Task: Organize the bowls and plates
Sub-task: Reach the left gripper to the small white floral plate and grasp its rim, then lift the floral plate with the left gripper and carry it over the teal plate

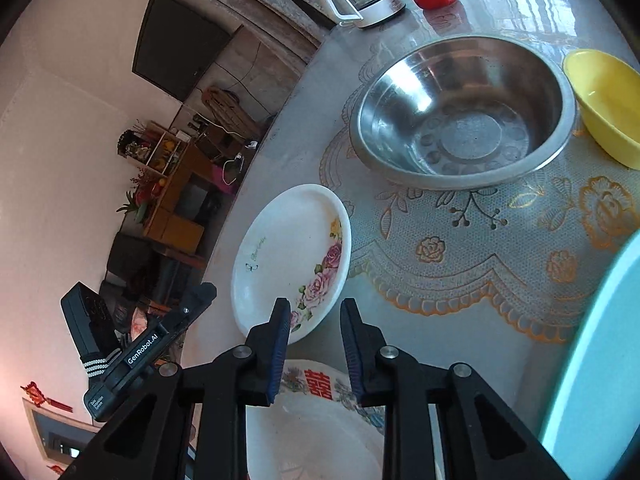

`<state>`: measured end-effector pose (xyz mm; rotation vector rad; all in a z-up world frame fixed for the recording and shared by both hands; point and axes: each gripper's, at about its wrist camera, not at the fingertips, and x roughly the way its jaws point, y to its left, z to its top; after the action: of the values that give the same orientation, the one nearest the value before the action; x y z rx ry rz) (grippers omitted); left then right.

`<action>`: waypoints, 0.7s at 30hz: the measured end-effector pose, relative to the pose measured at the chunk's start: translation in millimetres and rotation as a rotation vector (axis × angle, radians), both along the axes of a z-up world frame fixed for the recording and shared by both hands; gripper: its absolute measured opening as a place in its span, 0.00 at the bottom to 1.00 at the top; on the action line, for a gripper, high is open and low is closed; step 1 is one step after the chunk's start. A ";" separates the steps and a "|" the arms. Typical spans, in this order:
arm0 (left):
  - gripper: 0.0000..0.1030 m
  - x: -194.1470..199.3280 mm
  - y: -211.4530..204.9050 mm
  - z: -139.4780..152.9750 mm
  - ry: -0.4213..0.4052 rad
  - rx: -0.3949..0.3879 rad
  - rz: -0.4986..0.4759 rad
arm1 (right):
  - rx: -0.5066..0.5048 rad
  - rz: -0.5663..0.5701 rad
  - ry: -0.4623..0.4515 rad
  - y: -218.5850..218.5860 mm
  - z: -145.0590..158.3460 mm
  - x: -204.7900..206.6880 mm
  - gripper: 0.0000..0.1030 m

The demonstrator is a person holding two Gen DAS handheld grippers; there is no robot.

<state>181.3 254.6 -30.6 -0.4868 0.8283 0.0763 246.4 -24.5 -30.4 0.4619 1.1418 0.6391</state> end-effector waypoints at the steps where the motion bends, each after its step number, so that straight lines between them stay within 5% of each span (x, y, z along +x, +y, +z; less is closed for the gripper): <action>1: 0.37 4.1 0.4 -1.8 0.005 -0.006 -0.002 | -0.004 -0.002 0.008 4.5 -2.8 3.9 0.24; 7: 0.33 25.8 -5.7 -17.9 0.050 0.014 -0.036 | -0.067 0.003 0.063 24.9 -24.6 28.3 0.22; 11: 0.14 35.4 -15.5 -27.1 0.075 0.050 -0.057 | -0.090 0.017 0.065 35.3 -35.3 36.0 0.14; 21: 0.14 22.8 -36.7 1.1 0.006 0.149 -0.098 | -0.120 0.019 -0.024 23.4 -12.8 25.3 0.13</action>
<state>204.1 218.0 -29.5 -0.3056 0.8448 0.0485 271.7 -1.2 -43.2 0.3406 1.1565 0.5877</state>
